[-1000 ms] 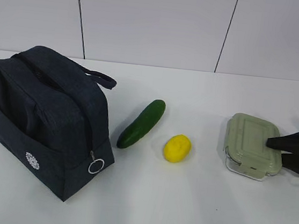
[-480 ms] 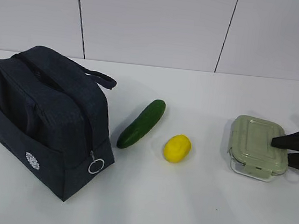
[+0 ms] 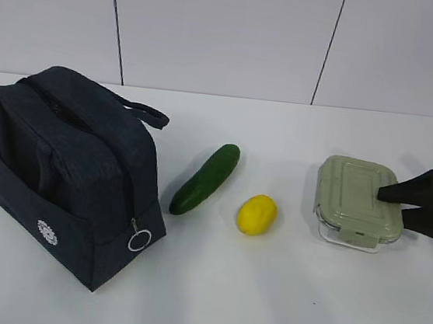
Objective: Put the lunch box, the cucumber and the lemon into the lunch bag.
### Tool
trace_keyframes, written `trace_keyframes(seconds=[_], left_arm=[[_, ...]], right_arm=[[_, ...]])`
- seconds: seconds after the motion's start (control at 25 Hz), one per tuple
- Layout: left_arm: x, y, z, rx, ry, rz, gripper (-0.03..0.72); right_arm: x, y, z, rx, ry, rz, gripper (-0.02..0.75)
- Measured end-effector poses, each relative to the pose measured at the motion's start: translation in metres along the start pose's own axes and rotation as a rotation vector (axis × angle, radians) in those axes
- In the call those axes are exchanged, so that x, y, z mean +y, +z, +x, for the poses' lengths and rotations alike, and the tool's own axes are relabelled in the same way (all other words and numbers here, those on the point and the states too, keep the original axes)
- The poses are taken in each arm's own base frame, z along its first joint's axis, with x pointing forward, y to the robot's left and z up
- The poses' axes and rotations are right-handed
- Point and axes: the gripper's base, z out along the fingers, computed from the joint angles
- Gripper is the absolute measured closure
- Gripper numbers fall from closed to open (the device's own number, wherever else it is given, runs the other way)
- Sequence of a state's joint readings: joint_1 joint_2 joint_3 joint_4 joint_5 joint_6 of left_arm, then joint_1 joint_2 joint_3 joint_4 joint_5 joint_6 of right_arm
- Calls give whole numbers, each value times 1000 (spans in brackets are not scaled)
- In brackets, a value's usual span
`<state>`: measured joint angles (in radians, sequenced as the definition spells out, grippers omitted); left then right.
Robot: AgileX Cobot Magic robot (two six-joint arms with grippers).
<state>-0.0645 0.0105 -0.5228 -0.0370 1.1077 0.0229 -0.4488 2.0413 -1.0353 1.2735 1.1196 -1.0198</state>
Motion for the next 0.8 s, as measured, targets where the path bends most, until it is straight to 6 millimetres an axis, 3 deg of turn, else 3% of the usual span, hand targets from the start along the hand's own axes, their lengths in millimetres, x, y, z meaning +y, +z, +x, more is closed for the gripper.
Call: trace_keyframes(seconds=[0.36, 0.8], left_arm=[[0, 0, 0, 0, 0, 0, 447], [0, 0, 0, 0, 0, 0, 447]], right_arm=[[34, -19, -4, -68, -44, -13, 374], [38, -19, -4, -69, -46, -15, 374]])
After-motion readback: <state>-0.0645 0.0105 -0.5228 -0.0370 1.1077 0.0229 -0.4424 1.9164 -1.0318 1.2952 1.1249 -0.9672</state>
